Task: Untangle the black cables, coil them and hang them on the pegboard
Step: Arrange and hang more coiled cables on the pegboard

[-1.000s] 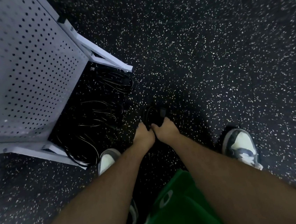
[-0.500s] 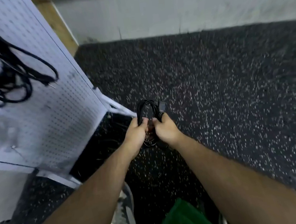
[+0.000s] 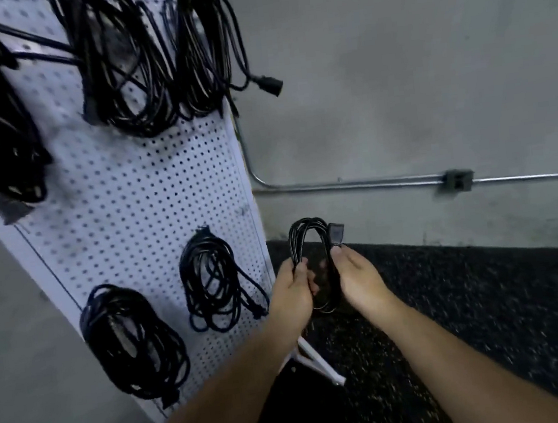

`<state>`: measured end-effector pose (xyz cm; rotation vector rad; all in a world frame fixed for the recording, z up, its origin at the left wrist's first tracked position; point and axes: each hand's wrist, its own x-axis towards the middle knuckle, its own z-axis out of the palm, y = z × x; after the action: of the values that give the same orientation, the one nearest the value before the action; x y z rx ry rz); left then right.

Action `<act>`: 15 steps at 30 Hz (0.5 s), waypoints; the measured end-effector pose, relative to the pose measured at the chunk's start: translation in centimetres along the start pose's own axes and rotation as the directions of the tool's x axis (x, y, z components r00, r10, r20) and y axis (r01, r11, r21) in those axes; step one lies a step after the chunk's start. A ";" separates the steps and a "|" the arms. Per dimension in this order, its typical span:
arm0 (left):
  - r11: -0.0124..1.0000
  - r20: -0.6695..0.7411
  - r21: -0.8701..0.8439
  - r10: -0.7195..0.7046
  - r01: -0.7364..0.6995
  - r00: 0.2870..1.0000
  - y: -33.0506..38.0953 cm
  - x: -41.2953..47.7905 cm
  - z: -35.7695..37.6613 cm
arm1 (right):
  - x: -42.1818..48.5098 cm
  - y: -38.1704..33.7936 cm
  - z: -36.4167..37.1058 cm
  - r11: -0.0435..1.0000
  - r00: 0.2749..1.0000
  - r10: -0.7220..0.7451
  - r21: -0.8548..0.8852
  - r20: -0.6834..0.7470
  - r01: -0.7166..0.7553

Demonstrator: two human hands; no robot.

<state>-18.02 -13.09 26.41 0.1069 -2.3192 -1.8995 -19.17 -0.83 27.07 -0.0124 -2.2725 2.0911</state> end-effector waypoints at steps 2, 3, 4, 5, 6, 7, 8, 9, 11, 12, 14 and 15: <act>0.999 -0.074 -0.032 0.032 -0.034 0.997 0.8 1.3 -0.6 | 1.7 -1.6 0.8 0.995 0.997 -0.073 -0.065 0.004 0.073; 0.998 -0.111 -0.053 0.037 -0.043 0.993 0.9 2.2 -0.8 | 2.5 -2.3 1.2 0.992 0.996 -0.092 -0.081 0.007 0.092; 0.996 -0.142 -0.069 0.040 -0.050 0.989 1.0 3.1 -1.0 | 3.5 -2.8 1.8 0.991 0.995 -0.099 -0.086 0.007 0.099; 0.995 -0.169 -0.080 0.046 -0.061 0.984 1.2 4.0 -1.1 | 4.6 -3.1 2.3 0.991 0.994 -0.107 -0.077 0.009 0.107; 0.992 -0.200 -0.098 0.055 -0.076 0.978 1.2 4.8 -1.2 | 5.7 -3.3 2.8 0.992 0.994 -0.110 -0.061 0.008 0.110; 0.989 -0.228 -0.122 0.059 -0.088 0.972 1.2 5.7 -1.2 | 6.7 -3.4 3.4 0.993 0.994 -0.107 -0.043 0.001 0.107; 0.984 -0.251 -0.146 0.064 -0.103 0.966 1.2 6.4 -1.2 | 7.7 -3.5 3.8 0.994 0.995 -0.104 -0.031 -0.001 0.104; 0.981 -0.276 -0.156 0.068 -0.115 0.959 1.1 7.1 -1.2 | 8.7 -3.4 4.3 0.994 0.995 -0.104 -0.023 -0.002 0.104; 0.978 -0.325 -0.155 0.084 -0.141 0.942 0.6 8.3 -1.2 | 10.5 -3.2 5.3 0.994 0.994 -0.109 -0.026 0.007 0.109; 0.978 -0.351 -0.151 0.084 -0.145 0.932 0.4 8.9 -1.2 | 11.3 -3.1 5.8 0.993 0.994 -0.112 -0.036 0.016 0.113; 0.984 -0.389 -0.121 0.070 -0.127 0.918 -0.3 9.9 -1.2 | 12.6 -2.5 6.8 0.990 0.991 -0.131 -0.050 0.034 0.132; 0.989 -0.400 -0.098 0.065 -0.113 0.914 -0.8 10.6 -1.3 | 13.2 -2.0 7.3 0.987 0.988 -0.147 -0.059 0.042 0.149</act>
<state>-28.30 -16.05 26.51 0.3338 -1.9071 -1.7711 -32.61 -7.74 28.95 0.1892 -2.2807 1.9640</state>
